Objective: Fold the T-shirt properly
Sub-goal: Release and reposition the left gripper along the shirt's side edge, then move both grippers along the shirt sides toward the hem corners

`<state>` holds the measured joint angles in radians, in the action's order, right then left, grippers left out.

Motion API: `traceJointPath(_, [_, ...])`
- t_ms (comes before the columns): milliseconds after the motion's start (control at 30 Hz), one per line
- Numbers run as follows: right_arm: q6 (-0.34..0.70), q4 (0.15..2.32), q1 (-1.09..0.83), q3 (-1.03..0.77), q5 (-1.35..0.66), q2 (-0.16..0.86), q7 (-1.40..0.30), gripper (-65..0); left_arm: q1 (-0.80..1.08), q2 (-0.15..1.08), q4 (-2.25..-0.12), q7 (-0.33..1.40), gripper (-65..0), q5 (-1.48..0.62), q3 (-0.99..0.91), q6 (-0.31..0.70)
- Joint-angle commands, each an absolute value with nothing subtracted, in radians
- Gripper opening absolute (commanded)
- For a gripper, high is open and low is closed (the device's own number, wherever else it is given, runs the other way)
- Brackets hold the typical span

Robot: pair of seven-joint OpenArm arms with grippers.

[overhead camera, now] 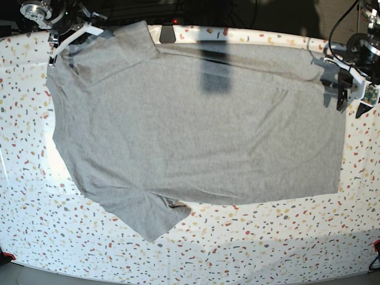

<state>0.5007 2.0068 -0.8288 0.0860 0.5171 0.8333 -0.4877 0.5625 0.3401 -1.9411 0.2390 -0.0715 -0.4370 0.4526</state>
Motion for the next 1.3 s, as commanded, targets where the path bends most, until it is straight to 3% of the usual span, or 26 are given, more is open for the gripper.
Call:
traceJointPath(0, [0.486,2.038,-0.829,0.081,0.513,0.845,-0.492,-65.0,0.565,0.352,-1.958,0.215,-37.3,-0.08,-0.444,0.446])
traceJointPath(433, [0.501,2.176,-0.828,0.081,0.437,0.845,-0.604,-65.0,0.565,0.352,-1.958,0.214,-37.3,-0.08,-0.444,0.446])
traceJointPath(633, [0.384,2.175,-0.813,0.081,0.419,0.845,-0.53,-65.0,0.565,0.352,-1.958,0.207,-37.3,-0.08,-0.444,0.446])
traceJointPath(767, [0.373,2.16,-0.726,0.081,0.26,0.841,-0.52,-65.0,0.565,0.352,-1.958,0.207,-37.3,-0.08,-0.444,0.446])
traceJointPath(1267, [0.426,1.983,-0.392,0.093,0.144,0.615,-0.459,-65.0,0.565,0.353,-1.958,0.207,-37.3,-0.08,-0.444,0.446])
